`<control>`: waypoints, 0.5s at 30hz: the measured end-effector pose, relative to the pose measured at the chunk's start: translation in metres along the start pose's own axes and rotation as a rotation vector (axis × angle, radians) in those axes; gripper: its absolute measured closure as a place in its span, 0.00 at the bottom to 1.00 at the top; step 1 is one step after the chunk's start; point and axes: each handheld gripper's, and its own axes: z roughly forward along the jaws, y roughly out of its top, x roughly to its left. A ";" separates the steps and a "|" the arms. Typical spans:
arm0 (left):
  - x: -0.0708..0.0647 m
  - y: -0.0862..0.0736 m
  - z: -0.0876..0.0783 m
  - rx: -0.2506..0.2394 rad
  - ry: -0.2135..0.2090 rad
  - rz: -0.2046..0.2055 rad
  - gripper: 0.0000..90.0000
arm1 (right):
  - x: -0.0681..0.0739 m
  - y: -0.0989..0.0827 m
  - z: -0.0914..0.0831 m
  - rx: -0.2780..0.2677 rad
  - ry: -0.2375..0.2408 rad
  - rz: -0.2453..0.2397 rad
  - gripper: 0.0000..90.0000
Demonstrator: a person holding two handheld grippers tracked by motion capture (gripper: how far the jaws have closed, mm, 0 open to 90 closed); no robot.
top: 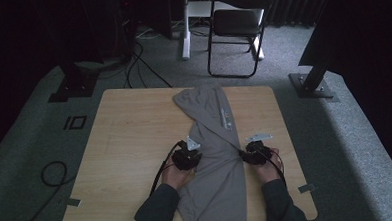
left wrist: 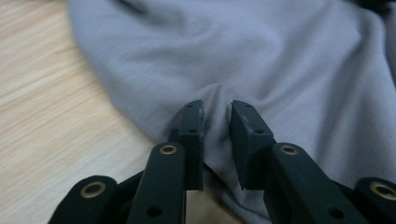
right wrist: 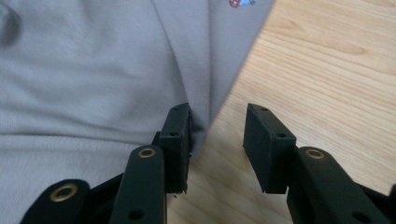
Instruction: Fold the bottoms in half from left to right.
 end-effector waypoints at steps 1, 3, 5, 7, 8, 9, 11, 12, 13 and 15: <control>0.002 0.000 0.000 -0.003 0.009 -0.002 0.84 | 0.000 0.000 0.000 0.000 0.000 0.000 0.67; 0.007 0.000 0.001 -0.005 0.013 -0.013 0.84 | -0.001 -0.002 -0.002 0.000 -0.001 0.003 0.67; 0.012 0.001 0.002 0.001 0.026 -0.018 0.86 | -0.002 -0.009 -0.006 -0.003 0.006 0.003 0.66; 0.014 0.003 0.003 0.002 0.034 -0.020 0.86 | -0.002 -0.010 -0.007 -0.003 0.008 0.005 0.66; 0.014 0.003 0.003 0.002 0.034 -0.020 0.86 | -0.001 -0.010 -0.008 -0.003 0.008 0.004 0.66; 0.018 0.005 0.005 -0.003 0.045 -0.018 0.85 | -0.001 -0.010 -0.008 -0.001 0.008 0.004 0.65; 0.021 0.005 0.006 -0.004 0.054 -0.024 0.84 | 0.000 -0.009 -0.006 -0.004 0.011 0.001 0.64; 0.023 0.005 0.007 -0.008 0.060 -0.026 0.84 | 0.000 -0.009 -0.006 -0.004 0.011 0.001 0.64; 0.025 0.006 0.007 -0.010 0.065 -0.032 0.84 | 0.000 -0.008 -0.005 -0.005 0.011 0.002 0.63; 0.029 0.007 0.009 -0.011 0.082 -0.043 0.84 | 0.001 -0.004 -0.001 -0.009 0.015 -0.003 0.63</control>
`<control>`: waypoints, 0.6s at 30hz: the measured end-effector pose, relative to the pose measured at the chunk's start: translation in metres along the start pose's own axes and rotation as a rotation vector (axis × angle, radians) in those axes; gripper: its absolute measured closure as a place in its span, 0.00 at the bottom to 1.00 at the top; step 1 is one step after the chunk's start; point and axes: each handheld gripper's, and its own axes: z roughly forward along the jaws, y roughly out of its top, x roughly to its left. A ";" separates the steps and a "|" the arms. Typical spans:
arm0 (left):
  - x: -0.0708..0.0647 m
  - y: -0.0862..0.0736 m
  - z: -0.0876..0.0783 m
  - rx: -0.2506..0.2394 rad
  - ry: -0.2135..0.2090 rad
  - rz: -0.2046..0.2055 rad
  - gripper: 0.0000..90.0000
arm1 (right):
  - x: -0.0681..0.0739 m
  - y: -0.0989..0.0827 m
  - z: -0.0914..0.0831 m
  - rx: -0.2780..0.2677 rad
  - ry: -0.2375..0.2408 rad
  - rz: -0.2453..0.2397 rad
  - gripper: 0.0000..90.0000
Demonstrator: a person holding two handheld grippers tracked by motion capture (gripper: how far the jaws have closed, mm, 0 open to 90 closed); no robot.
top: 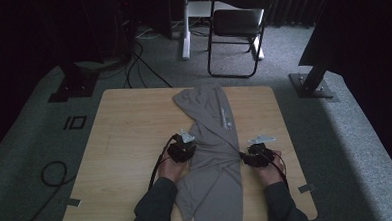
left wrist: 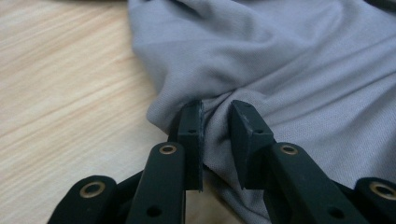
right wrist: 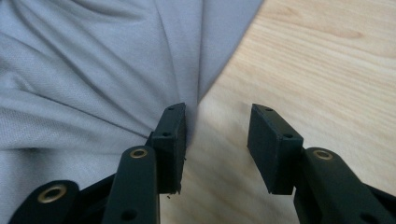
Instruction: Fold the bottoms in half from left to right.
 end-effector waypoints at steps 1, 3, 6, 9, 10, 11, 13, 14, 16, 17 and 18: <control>0.002 0.001 0.001 0.000 0.009 -0.004 0.83 | 0.000 0.002 0.002 -0.006 0.001 -0.005 0.62; 0.006 0.002 0.002 0.003 0.024 -0.014 0.83 | 0.000 0.007 0.008 -0.013 0.000 -0.004 0.62; 0.010 0.003 0.002 0.005 0.026 -0.035 0.81 | -0.001 0.014 0.014 -0.013 -0.019 0.006 0.62; 0.011 0.002 -0.001 0.018 -0.013 -0.042 0.74 | 0.008 0.020 0.010 -0.024 -0.040 -0.012 0.62; 0.010 0.001 -0.003 0.024 -0.017 -0.031 0.73 | 0.013 0.021 0.006 -0.042 -0.031 -0.021 0.62; 0.010 0.001 -0.003 0.024 -0.017 -0.031 0.72 | 0.013 0.021 0.006 -0.042 -0.031 -0.021 0.62; 0.007 -0.001 -0.011 0.018 -0.021 -0.013 0.71 | 0.029 0.026 -0.006 -0.087 0.019 -0.058 0.62; 0.006 -0.002 -0.013 0.013 -0.025 -0.012 0.71 | 0.029 0.026 -0.006 -0.087 0.019 -0.058 0.62; 0.004 -0.004 -0.020 -0.012 -0.038 -0.016 0.71 | 0.037 0.028 -0.008 -0.097 0.062 -0.063 0.61; 0.002 -0.005 -0.023 -0.023 -0.053 -0.013 0.71 | 0.050 0.030 -0.010 -0.110 0.136 -0.064 0.61; 0.001 -0.005 -0.025 -0.025 -0.064 -0.006 0.71 | 0.055 0.031 -0.010 -0.113 0.160 -0.074 0.61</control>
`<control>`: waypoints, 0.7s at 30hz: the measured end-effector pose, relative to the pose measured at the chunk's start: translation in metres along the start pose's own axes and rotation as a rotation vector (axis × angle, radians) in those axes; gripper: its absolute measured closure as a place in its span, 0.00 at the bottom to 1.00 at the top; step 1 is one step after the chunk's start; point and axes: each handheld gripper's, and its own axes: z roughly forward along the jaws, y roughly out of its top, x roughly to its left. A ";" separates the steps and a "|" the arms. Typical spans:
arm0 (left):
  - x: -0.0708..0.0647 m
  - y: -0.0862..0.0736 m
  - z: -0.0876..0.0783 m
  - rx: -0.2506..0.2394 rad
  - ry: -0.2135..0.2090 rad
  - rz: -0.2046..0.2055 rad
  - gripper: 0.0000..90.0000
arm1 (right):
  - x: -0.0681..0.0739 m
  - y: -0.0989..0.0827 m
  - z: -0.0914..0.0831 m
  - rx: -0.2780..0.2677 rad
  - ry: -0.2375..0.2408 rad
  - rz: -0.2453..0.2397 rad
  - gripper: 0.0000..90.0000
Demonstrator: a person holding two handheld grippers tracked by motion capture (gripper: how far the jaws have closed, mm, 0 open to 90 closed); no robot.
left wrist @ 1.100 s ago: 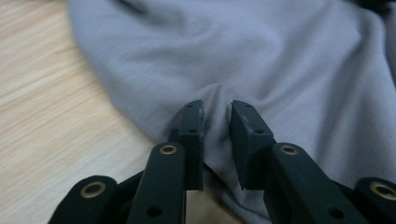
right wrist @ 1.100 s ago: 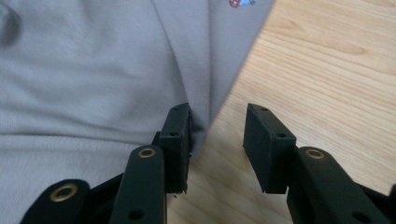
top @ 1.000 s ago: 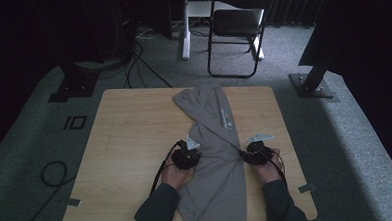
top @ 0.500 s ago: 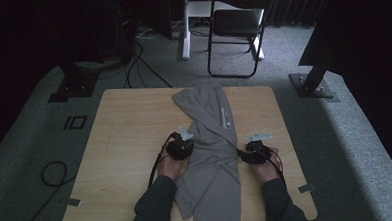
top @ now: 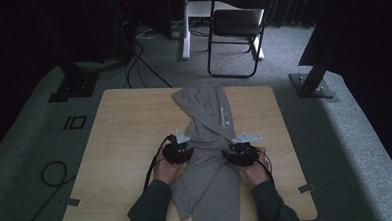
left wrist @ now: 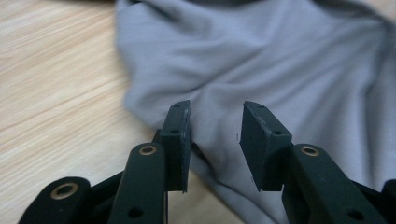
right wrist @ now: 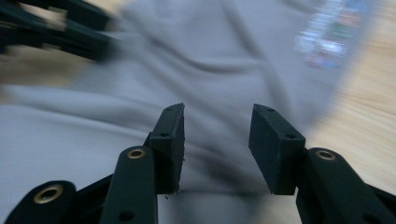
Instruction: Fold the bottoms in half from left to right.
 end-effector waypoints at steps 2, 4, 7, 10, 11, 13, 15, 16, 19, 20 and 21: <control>-0.005 -0.001 -0.001 0.003 -0.022 0.034 0.72 | 0.016 0.001 0.005 0.008 0.042 -0.042 0.61; -0.007 -0.001 0.000 0.008 -0.040 0.044 0.73 | 0.020 0.001 0.008 0.010 0.056 -0.058 0.62; -0.011 -0.003 0.008 0.042 -0.030 0.071 0.78 | 0.033 -0.001 0.018 0.034 0.085 -0.102 0.60; -0.011 -0.004 0.013 0.039 -0.007 0.080 0.87 | 0.038 -0.002 0.030 0.064 0.075 -0.135 0.59; -0.010 -0.002 0.013 0.046 -0.004 0.069 0.90 | 0.038 -0.003 0.032 0.070 0.073 -0.136 0.60; -0.009 -0.001 0.014 0.048 0.005 0.070 0.94 | 0.035 -0.004 0.037 0.092 0.071 -0.140 0.78; -0.009 0.000 0.015 0.050 0.009 0.073 0.96 | 0.036 -0.006 0.034 0.103 0.068 -0.137 0.92; -0.008 0.000 0.015 0.051 0.011 0.073 0.97 | 0.036 -0.007 0.031 0.098 0.072 -0.140 0.95; -0.008 0.001 0.016 0.052 0.015 0.074 0.97 | 0.037 -0.016 0.011 0.089 0.088 -0.157 0.96; -0.008 0.001 0.016 0.052 0.016 0.073 0.97 | 0.036 -0.019 0.006 0.092 0.094 -0.161 0.96; -0.007 0.001 0.015 0.052 0.014 0.071 0.97 | 0.036 -0.019 0.006 0.092 0.094 -0.161 0.96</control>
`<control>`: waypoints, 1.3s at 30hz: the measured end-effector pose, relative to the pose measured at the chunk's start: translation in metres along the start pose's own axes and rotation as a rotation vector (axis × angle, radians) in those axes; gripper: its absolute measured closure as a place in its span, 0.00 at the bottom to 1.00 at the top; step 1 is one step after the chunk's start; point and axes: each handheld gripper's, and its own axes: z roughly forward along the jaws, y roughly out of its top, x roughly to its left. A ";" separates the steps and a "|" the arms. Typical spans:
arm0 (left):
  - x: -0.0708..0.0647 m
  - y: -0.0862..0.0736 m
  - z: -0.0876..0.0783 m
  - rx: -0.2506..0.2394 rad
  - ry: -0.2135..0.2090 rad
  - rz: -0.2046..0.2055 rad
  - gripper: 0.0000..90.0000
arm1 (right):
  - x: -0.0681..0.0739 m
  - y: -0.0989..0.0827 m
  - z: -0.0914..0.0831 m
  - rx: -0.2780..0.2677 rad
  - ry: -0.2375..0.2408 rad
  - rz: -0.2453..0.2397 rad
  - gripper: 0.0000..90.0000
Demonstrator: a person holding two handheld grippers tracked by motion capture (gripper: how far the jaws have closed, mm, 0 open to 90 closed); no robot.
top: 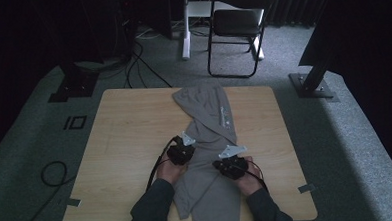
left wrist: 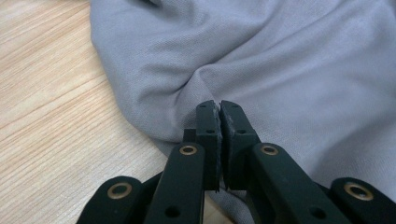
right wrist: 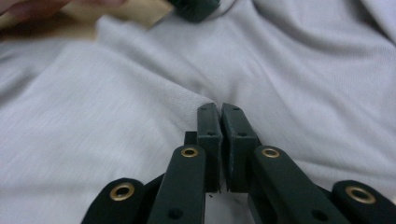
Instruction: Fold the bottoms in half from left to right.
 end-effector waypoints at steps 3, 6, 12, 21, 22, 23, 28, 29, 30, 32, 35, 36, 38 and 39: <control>0.001 0.000 0.000 0.002 0.012 -0.001 0.97 | -0.002 -0.011 -0.013 0.008 0.005 0.019 0.97; 0.005 0.000 0.000 0.009 0.032 0.007 0.97 | -0.006 -0.024 -0.024 0.017 0.010 0.038 0.97; 0.012 0.002 0.002 0.020 0.078 -0.011 0.93 | -0.008 -0.052 -0.043 0.057 0.013 0.057 0.94; 0.001 -0.001 -0.025 -0.039 -0.003 -0.006 0.79 | -0.009 -0.043 -0.050 -0.035 -0.035 0.088 0.70; -0.002 -0.001 -0.028 -0.047 -0.019 0.006 0.79 | -0.009 -0.040 -0.050 -0.049 -0.037 0.093 0.69; -0.006 -0.001 -0.030 -0.050 -0.029 0.023 0.78 | -0.009 -0.036 -0.049 -0.065 -0.044 0.099 0.69; -0.020 -0.004 -0.030 -0.027 -0.078 0.074 0.76 | -0.011 -0.014 -0.035 -0.108 -0.052 0.099 0.69; -0.022 -0.006 -0.027 -0.008 -0.075 0.086 0.76 | -0.013 -0.011 -0.028 -0.093 -0.052 0.103 0.69; -0.023 -0.008 -0.025 0.012 -0.071 0.098 0.76 | -0.014 -0.009 -0.021 -0.076 -0.053 0.104 0.69; -0.023 -0.013 -0.022 0.039 -0.075 0.101 0.76 | -0.016 -0.009 -0.008 -0.033 -0.042 0.103 0.68; -0.019 -0.020 -0.023 0.029 -0.088 0.069 0.77 | -0.012 -0.016 0.001 0.019 -0.050 0.077 0.62; -0.017 -0.021 -0.024 0.032 -0.085 0.064 0.77 | -0.012 -0.018 -0.001 0.015 -0.047 0.075 0.60; -0.016 -0.023 -0.025 0.028 -0.074 0.055 0.77 | -0.011 -0.020 -0.004 0.034 -0.042 0.062 0.55; -0.015 -0.023 -0.025 0.029 -0.076 0.054 0.77 | -0.010 -0.022 -0.006 0.046 -0.035 0.044 0.52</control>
